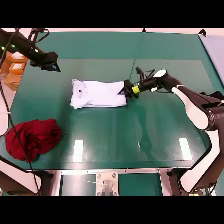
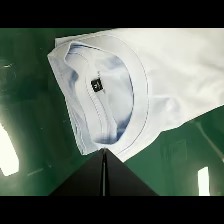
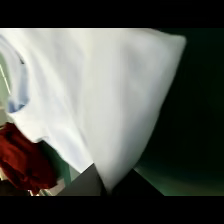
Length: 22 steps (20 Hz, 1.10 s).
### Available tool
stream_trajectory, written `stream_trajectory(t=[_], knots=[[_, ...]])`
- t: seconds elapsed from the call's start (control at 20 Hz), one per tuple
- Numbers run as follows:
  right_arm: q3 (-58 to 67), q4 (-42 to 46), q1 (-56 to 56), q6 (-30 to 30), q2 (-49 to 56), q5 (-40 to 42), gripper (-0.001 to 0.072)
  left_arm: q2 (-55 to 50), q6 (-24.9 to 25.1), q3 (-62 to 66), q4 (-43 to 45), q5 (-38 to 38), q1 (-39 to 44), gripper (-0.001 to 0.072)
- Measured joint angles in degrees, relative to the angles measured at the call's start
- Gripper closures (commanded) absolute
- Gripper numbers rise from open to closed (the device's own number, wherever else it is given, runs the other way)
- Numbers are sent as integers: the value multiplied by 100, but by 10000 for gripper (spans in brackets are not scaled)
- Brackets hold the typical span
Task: Fold the shirts.
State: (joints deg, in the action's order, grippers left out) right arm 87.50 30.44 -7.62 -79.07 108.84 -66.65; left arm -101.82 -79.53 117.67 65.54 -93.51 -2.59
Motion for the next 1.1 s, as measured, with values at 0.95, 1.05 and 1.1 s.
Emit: stream_trajectory(t=[0.95, 1.05, 1.1], knots=[[2345, 538, 5591, -981, -1510, -1250, 694, 0, 2, -343, -2, 96, -4, 682], [2350, 654, 5980, -881, -1449, -1320, 694, 0, 2, -343, -2, 120, -4, 682], [2356, 673, 6131, -817, -1432, -1366, 694, 0, 2, -343, -2, 129, -4, 682]])
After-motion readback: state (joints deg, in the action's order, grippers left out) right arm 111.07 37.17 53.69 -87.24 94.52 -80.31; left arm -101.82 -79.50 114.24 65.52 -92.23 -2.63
